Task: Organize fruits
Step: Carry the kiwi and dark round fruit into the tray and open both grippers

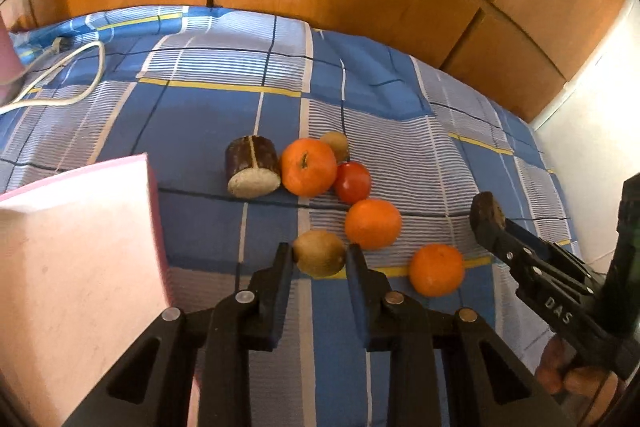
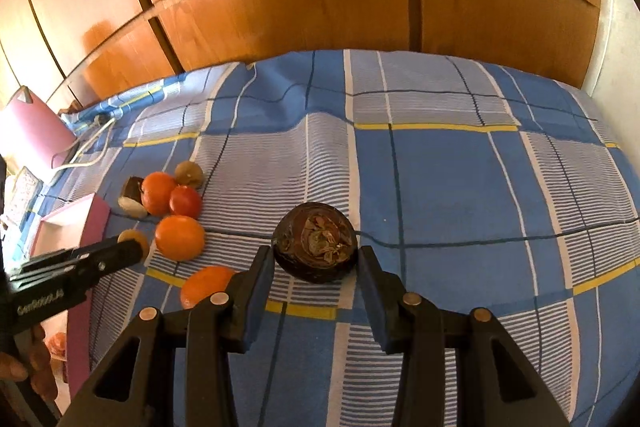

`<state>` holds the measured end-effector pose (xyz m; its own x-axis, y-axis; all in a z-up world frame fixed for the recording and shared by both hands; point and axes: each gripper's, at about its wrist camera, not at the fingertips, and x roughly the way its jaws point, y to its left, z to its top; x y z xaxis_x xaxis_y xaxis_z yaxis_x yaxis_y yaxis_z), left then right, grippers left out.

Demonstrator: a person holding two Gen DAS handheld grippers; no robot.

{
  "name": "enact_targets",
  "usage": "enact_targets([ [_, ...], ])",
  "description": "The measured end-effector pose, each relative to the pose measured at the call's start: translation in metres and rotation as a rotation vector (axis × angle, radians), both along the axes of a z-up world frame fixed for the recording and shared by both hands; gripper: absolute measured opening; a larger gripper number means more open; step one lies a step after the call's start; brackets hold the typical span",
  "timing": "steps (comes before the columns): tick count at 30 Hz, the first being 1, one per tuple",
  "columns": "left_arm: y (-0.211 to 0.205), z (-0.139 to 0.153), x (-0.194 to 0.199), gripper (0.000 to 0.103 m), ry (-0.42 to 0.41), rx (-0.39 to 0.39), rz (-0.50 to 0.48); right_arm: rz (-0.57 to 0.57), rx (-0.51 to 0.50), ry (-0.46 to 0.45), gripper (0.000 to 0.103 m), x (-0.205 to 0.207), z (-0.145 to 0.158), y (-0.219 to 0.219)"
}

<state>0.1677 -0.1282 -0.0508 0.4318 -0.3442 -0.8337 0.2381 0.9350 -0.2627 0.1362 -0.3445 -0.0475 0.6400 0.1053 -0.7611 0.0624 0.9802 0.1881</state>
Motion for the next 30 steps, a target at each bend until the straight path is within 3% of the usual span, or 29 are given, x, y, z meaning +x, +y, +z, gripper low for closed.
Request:
enact_targets([
  [11, 0.048, 0.038, -0.042, 0.027, -0.067, 0.01, 0.093, 0.078, 0.011, -0.068, 0.043, -0.025, 0.033, 0.03],
  [18, 0.094, 0.048, -0.068, 0.027, -0.098, 0.025, 0.154, 0.23, -0.005, -0.084, 0.043, -0.04, 0.043, 0.089],
  [30, 0.181, 0.038, -0.098, 0.028, -0.093, 0.042, 0.297, 0.466, -0.02, -0.059, 0.043, -0.055, 0.048, 0.195],
])
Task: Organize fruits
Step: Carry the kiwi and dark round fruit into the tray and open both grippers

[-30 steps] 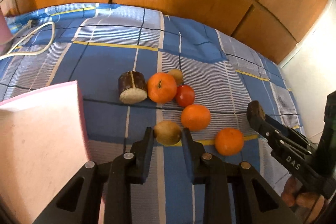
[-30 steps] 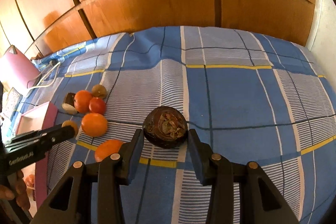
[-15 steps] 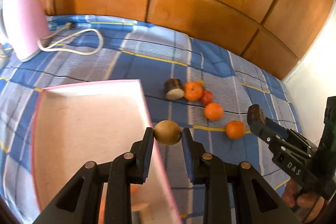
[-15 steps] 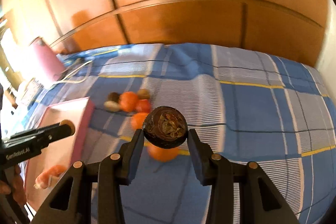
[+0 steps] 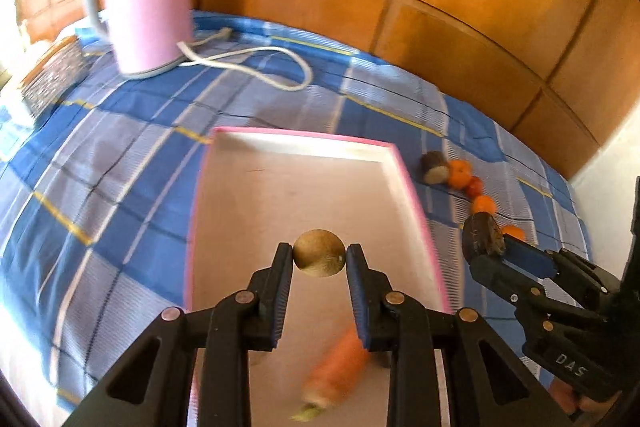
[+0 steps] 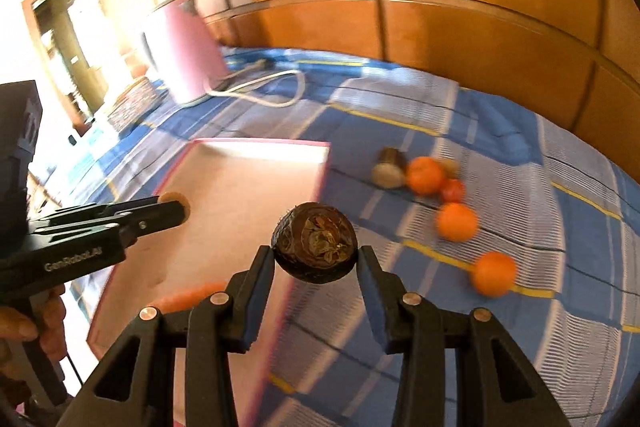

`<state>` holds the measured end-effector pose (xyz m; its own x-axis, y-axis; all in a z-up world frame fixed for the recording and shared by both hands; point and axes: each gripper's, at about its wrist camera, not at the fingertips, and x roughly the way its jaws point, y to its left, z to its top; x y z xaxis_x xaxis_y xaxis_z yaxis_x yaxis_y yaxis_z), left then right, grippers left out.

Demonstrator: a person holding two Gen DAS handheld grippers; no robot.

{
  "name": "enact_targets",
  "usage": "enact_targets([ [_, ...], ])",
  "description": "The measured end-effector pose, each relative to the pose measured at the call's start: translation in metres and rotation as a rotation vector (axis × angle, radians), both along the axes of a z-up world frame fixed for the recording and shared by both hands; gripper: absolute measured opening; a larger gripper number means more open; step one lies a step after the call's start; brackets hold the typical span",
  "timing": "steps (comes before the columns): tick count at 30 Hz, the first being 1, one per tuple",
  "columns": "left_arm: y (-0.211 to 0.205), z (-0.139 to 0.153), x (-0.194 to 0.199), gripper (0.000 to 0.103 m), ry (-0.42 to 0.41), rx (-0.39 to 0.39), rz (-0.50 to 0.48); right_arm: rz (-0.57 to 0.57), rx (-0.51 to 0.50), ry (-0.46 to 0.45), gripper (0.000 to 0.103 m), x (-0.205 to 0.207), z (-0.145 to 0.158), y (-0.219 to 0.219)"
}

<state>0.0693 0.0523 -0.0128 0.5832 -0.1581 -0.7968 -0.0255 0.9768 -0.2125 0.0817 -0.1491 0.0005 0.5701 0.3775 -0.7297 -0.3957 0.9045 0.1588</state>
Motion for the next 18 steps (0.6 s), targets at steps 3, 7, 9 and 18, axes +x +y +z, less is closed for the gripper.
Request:
enact_targets([
  [3, 0.014, -0.003, -0.005, 0.028, 0.001, -0.002, 0.035, 0.036, 0.007, 0.02, 0.043, 0.005, -0.001, 0.021],
  [7, 0.028, -0.007, -0.013, 0.049, 0.008, -0.018, 0.055, 0.079, -0.01, 0.023, 0.044, 0.009, -0.003, 0.048],
  [9, 0.03, -0.007, -0.017, 0.051, 0.001, -0.016, 0.061, 0.094, -0.017, 0.027, 0.044, 0.012, -0.005, 0.059],
  [18, 0.029, -0.001, -0.035, 0.059, -0.045, 0.025, 0.087, 0.073, -0.044, 0.032, 0.045, -0.005, -0.011, 0.059],
])
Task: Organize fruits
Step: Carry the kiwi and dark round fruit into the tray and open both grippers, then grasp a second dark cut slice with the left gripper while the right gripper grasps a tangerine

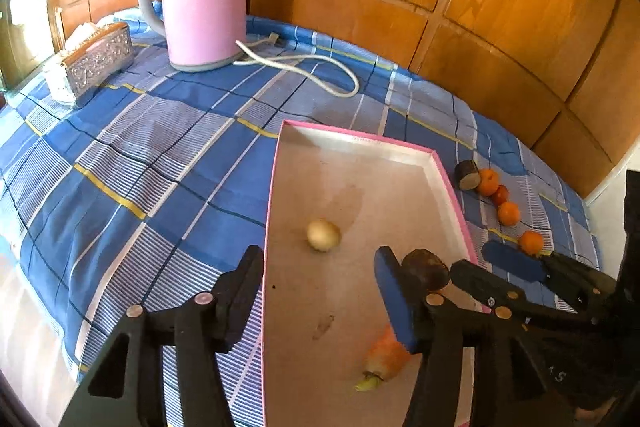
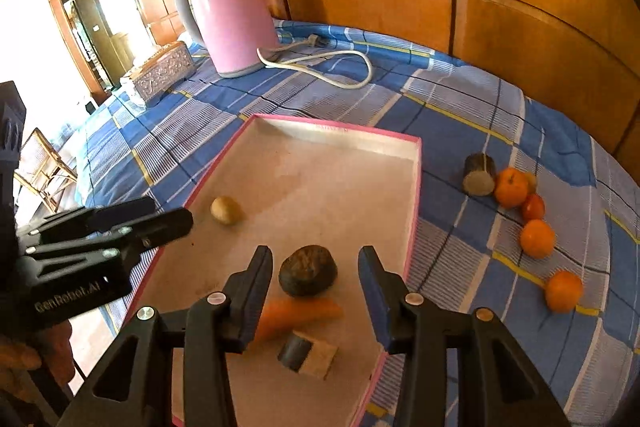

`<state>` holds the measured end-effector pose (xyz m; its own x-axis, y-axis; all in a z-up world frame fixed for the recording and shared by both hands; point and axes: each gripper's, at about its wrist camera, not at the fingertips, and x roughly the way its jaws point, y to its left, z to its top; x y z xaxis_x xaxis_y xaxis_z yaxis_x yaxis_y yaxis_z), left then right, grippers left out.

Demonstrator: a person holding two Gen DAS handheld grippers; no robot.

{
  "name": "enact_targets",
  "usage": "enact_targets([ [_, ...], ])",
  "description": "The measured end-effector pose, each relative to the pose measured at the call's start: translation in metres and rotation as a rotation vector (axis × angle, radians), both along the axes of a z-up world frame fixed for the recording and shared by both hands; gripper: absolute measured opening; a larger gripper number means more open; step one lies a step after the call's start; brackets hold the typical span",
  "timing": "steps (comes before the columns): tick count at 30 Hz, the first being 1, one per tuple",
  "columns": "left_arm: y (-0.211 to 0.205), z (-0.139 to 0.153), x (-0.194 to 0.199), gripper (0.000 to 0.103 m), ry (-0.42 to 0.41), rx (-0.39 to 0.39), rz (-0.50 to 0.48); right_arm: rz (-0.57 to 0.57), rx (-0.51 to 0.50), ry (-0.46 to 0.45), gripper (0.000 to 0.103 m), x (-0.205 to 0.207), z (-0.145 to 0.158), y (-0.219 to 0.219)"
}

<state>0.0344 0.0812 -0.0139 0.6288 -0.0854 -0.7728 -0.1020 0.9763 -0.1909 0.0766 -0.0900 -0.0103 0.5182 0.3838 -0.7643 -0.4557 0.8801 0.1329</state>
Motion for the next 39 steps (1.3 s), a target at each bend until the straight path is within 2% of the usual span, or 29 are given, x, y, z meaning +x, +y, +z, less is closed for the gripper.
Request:
enact_targets([
  [3, -0.007, 0.003, -0.005, 0.061, -0.022, 0.022, -0.01, -0.021, 0.006, -0.015, 0.045, -0.007, 0.001, -0.008],
  [6, -0.012, 0.004, -0.009, 0.069, -0.029, 0.019, -0.015, -0.043, 0.014, -0.05, 0.045, -0.016, 0.005, -0.017],
  [10, -0.023, 0.002, -0.011, 0.069, -0.021, 0.039, -0.029, -0.066, 0.045, -0.082, 0.045, -0.025, 0.008, -0.032],
  [14, -0.036, -0.002, -0.013, 0.069, -0.005, 0.048, -0.065, -0.125, 0.075, -0.057, 0.045, -0.025, 0.004, -0.051],
  [17, -0.043, -0.006, -0.012, 0.07, 0.012, 0.02, -0.096, -0.175, 0.079, -0.044, 0.045, -0.026, -0.001, -0.068],
  [22, -0.056, -0.009, -0.011, 0.082, 0.022, 0.027, -0.132, -0.245, 0.125, 0.002, 0.045, -0.027, -0.011, -0.101],
  [25, -0.064, -0.008, -0.01, 0.082, 0.022, 0.043, -0.157, -0.296, 0.145, 0.025, 0.045, -0.028, -0.017, -0.122],
  [31, -0.075, -0.012, 0.002, 0.082, 0.083, -0.006, -0.208, -0.389, 0.183, 0.04, 0.045, -0.029, -0.023, -0.16],
  [39, -0.093, -0.004, 0.019, 0.082, 0.077, -0.019, -0.256, -0.427, 0.187, 0.04, 0.045, -0.025, -0.027, -0.18],
])
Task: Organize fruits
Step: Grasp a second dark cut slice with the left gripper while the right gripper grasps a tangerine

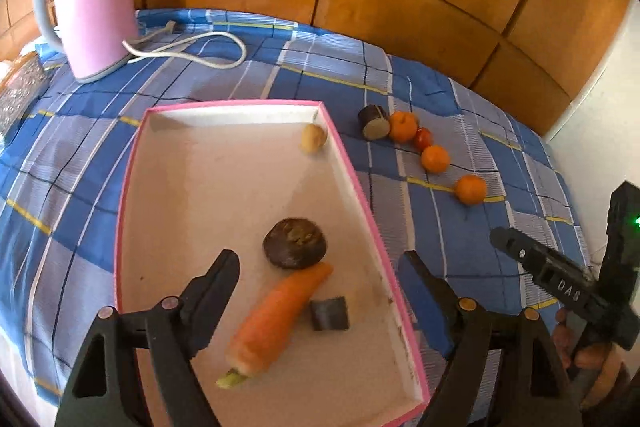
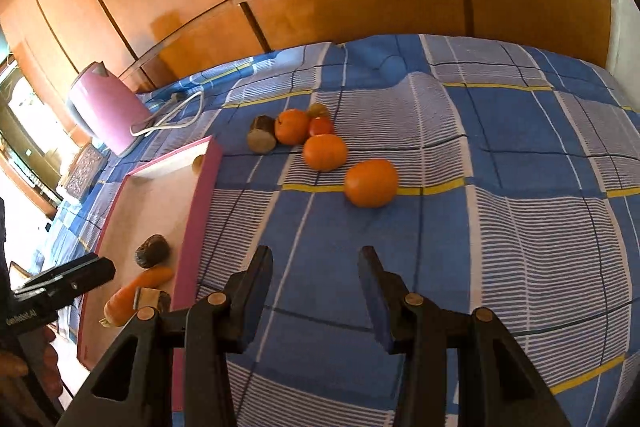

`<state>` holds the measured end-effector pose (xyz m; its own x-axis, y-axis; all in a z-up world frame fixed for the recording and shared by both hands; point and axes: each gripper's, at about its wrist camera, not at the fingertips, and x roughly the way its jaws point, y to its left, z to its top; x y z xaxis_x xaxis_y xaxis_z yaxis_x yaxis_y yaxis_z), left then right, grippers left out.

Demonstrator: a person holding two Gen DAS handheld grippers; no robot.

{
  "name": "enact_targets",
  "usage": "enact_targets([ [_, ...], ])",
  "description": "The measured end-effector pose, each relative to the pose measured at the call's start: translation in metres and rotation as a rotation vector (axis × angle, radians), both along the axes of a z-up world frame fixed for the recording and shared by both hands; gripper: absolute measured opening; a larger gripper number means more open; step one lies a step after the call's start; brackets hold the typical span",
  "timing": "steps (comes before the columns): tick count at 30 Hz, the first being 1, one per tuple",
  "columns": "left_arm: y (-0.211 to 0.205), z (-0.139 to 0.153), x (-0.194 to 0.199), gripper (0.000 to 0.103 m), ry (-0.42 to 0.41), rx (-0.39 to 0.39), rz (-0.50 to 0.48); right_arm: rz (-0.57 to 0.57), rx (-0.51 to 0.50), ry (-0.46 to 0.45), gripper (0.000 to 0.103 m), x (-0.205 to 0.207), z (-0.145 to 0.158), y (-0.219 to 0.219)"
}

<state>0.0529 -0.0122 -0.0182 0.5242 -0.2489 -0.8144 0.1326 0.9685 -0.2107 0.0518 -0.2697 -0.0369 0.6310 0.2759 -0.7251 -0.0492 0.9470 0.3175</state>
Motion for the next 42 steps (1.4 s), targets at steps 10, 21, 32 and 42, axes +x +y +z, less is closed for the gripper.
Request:
enact_targets([
  [10, -0.024, 0.006, 0.023, 0.073, -0.022, -0.006, -0.069, -0.015, -0.01, 0.017, 0.045, 0.007, -0.005, -0.009],
  [21, -0.045, 0.003, 0.051, 0.043, 0.004, -0.008, -0.142, 0.003, -0.072, -0.021, 0.045, 0.032, 0.009, -0.006],
  [32, -0.068, 0.003, 0.101, 0.043, 0.007, -0.025, -0.17, 0.09, -0.144, -0.026, 0.045, 0.078, 0.009, 0.015],
  [42, -0.082, -0.014, 0.148, 0.052, 0.038, -0.011, -0.154, 0.13, -0.212, -0.007, 0.045, 0.106, -0.005, 0.025],
])
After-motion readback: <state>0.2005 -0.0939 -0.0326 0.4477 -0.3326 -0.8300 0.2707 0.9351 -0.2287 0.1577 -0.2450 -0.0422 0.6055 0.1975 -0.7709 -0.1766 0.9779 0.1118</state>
